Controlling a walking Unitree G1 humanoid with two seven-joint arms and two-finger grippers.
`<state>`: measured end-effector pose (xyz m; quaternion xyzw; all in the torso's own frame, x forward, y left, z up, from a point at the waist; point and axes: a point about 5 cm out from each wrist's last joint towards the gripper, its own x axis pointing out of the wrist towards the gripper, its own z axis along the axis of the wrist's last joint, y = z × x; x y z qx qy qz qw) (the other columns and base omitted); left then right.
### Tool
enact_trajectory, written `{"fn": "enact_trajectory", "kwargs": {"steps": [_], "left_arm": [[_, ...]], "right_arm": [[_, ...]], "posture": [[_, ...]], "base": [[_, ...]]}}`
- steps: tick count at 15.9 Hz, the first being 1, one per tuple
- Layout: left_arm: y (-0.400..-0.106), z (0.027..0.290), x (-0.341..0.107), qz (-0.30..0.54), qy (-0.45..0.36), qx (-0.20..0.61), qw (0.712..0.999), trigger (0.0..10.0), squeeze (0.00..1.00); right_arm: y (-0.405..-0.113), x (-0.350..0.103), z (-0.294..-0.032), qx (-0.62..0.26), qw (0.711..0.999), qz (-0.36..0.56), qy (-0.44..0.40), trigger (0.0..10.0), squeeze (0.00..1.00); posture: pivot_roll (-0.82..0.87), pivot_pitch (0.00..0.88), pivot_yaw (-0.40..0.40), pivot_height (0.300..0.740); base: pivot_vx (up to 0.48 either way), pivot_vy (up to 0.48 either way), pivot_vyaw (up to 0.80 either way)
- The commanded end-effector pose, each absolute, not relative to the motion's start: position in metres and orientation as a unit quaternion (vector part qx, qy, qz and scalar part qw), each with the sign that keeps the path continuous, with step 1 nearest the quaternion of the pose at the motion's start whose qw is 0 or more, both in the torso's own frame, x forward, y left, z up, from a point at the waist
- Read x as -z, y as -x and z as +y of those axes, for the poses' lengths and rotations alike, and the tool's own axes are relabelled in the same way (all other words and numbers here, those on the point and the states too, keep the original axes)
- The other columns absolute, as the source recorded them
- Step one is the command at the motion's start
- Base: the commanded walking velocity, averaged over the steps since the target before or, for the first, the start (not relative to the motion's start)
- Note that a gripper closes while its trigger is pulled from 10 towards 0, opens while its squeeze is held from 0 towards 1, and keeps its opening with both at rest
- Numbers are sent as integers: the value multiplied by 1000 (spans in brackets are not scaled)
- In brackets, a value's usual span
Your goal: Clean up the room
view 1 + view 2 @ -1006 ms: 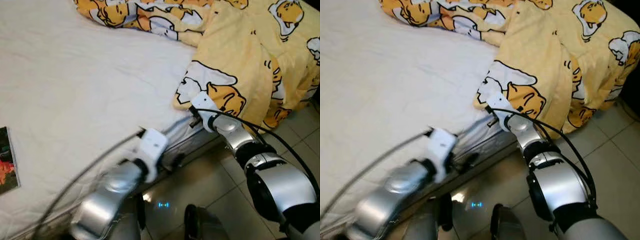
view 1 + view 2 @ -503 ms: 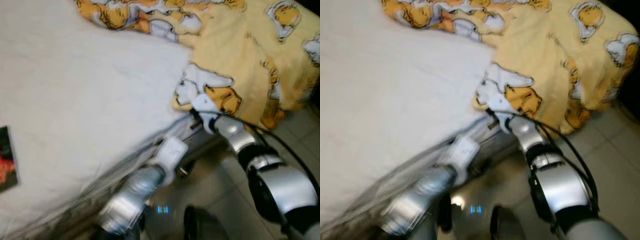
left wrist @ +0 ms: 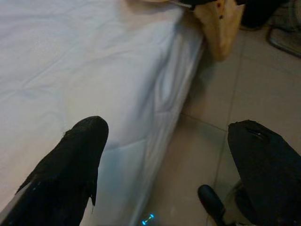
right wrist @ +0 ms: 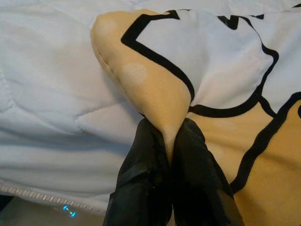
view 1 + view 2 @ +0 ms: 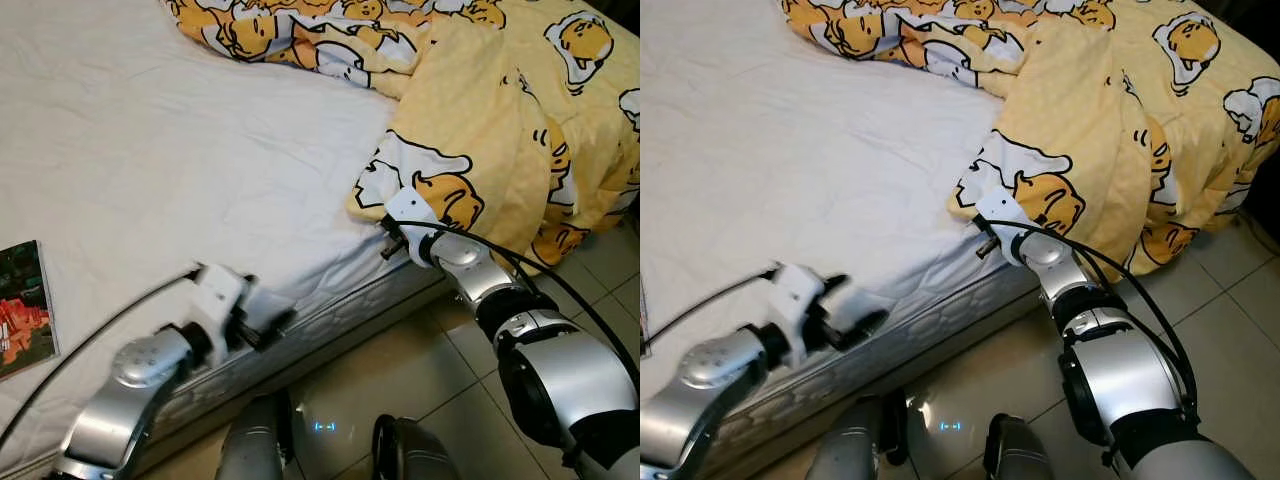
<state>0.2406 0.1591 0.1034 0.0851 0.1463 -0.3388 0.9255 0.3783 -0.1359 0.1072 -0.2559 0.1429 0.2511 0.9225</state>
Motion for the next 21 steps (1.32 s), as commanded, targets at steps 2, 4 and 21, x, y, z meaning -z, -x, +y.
{"fn": "enact_trajectory", "kwargs": {"steps": [2, 4, 21], "left_arm": [[-234, 162, -105, 143, -73, 367, 916, 10000, 0], [-232, 164, -105, 141, -73, 377, 912, 10000, 0], [-225, 172, -106, 141, -82, 403, 901, 10000, 0]], "right_arm": [[-377, -108, -136, -275, 924, 138, 228, 0, 0], [-375, -109, -135, -299, 921, 136, 211, 0, 0], [-342, -82, -135, -498, 831, 186, 164, 0, 0]], "posture": [[129, 203, 14, 740], [129, 204, 9, 740], [118, 207, 9, 740]], "base": [[0, 0, 0], [0, 0, 0], [0, 0, 0]]}}
